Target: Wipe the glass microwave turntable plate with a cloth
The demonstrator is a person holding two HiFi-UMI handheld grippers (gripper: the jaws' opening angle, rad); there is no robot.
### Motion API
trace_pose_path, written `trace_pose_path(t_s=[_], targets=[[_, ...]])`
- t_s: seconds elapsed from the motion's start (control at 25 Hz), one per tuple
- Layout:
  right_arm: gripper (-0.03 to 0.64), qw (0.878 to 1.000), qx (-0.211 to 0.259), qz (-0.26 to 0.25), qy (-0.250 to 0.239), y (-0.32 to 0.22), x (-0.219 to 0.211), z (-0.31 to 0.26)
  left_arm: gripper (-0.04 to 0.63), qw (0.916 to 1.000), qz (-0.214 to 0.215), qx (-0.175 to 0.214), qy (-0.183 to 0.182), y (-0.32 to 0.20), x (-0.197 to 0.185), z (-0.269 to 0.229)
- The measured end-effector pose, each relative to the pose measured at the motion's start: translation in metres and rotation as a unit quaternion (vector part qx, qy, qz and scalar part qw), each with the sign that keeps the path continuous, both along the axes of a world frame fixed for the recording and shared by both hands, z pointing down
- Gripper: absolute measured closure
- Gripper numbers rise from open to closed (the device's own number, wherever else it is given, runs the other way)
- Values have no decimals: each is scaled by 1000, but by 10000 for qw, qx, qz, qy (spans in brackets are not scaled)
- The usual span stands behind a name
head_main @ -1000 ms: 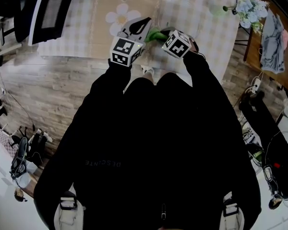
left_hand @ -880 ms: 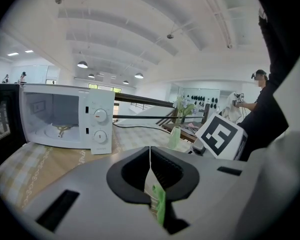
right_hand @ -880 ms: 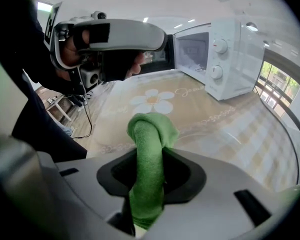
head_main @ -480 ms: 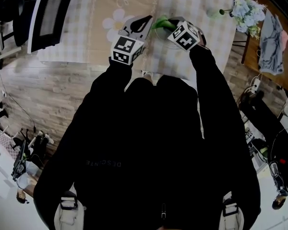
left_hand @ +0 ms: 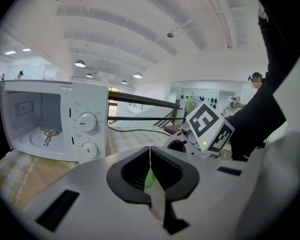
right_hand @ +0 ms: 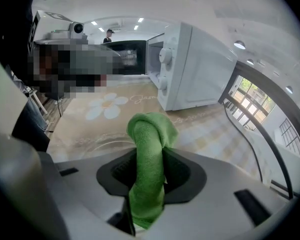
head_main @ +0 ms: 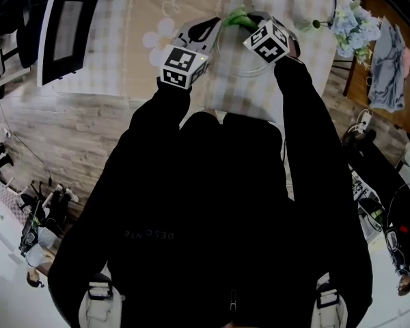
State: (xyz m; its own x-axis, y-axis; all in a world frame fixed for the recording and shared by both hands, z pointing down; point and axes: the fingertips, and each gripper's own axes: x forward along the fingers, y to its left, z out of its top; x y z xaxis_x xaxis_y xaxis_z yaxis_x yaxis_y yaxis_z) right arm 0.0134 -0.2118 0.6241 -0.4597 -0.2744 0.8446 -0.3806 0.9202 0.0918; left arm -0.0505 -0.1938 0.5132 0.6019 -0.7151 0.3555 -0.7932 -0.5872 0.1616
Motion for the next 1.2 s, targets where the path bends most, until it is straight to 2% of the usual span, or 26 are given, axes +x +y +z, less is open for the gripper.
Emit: trace_pose_path(t_s=[0.56, 0.92, 1.2], targets=[[482, 9989, 199, 113, 405, -50, 14, 34, 574, 9999, -52, -154, -48, -24, 2, 20], [488, 9990, 20, 56, 446, -43, 12, 46, 574, 9996, -92, -240, -82, -24, 3, 29], [491, 9987, -148, -168, 467, -12, 7, 49, 574, 9994, -45, -341, -73, -13, 3, 38]])
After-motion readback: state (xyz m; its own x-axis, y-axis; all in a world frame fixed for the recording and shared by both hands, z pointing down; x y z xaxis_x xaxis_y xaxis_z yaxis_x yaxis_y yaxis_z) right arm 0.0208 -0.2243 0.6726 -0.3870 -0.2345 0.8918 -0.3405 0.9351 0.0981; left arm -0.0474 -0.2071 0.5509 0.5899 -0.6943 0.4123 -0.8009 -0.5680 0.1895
